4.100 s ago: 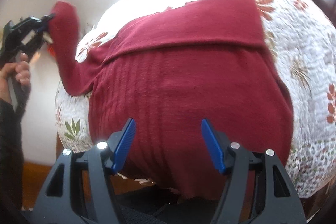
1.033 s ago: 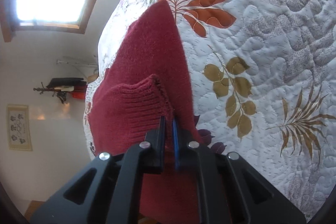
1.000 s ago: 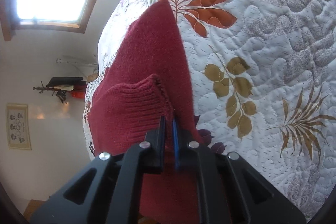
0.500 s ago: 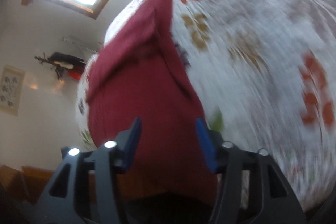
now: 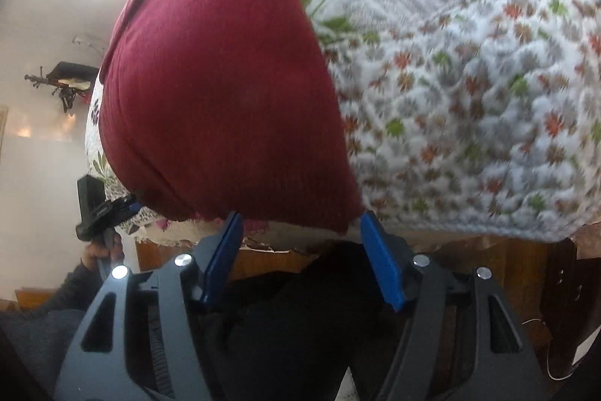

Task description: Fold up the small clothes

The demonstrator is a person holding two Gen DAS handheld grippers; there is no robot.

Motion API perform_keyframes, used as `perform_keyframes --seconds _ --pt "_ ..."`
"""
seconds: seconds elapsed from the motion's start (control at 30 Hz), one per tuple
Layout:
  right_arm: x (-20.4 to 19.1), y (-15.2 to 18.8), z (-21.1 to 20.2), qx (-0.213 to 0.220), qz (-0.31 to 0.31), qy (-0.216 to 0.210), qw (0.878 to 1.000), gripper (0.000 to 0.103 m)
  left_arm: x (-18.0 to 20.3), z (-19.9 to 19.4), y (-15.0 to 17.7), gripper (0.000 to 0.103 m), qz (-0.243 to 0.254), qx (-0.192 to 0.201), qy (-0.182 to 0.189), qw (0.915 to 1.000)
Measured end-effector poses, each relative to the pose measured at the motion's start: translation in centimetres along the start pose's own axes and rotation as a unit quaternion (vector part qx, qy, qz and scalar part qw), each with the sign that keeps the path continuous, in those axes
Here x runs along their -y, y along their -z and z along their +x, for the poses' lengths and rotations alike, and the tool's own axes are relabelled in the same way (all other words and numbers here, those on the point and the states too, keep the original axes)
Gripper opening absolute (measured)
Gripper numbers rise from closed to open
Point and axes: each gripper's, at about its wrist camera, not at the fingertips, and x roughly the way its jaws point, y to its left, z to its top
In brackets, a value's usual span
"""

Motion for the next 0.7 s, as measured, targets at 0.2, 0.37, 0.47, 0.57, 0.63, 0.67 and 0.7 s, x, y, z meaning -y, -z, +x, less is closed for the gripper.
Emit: perform_keyframes --seconds 0.2,0.37,0.47,0.57,0.63,0.67,0.7 --pt "0.5 0.2 1.1 -0.009 -0.007 0.0 1.0 0.065 0.0 -0.5 0.6 0.044 0.012 -0.005 0.011 0.9999" --pt "-0.2 -1.5 3.6 -0.026 -0.005 -0.031 0.999 0.065 -2.1 -0.4 0.4 0.085 -0.035 0.009 0.03 0.9989" --pt "0.2 -2.3 5.2 -0.04 -0.003 -0.023 0.999 0.065 -2.9 0.7 0.1 0.052 -0.041 -0.022 0.036 0.9983" --pt "0.3 -2.6 5.8 -0.048 0.003 -0.031 0.998 0.065 -2.7 0.7 0.6 0.024 -0.023 -0.049 0.034 0.998" --pt "0.5 -2.7 5.8 -0.049 0.005 -0.042 0.998 0.065 -2.8 0.1 0.9 0.02 -0.026 -0.061 0.046 0.9968" --pt "0.8 -2.9 5.9 -0.048 0.011 -0.049 0.998 0.065 -3.2 0.1 0.9 0.02 -0.037 -0.065 0.054 0.9958" --pt "1.3 -3.1 6.1 -0.05 0.021 -0.058 0.997 0.065 -3.5 0.2 0.9 0.02 -0.046 -0.064 0.054 0.9954"
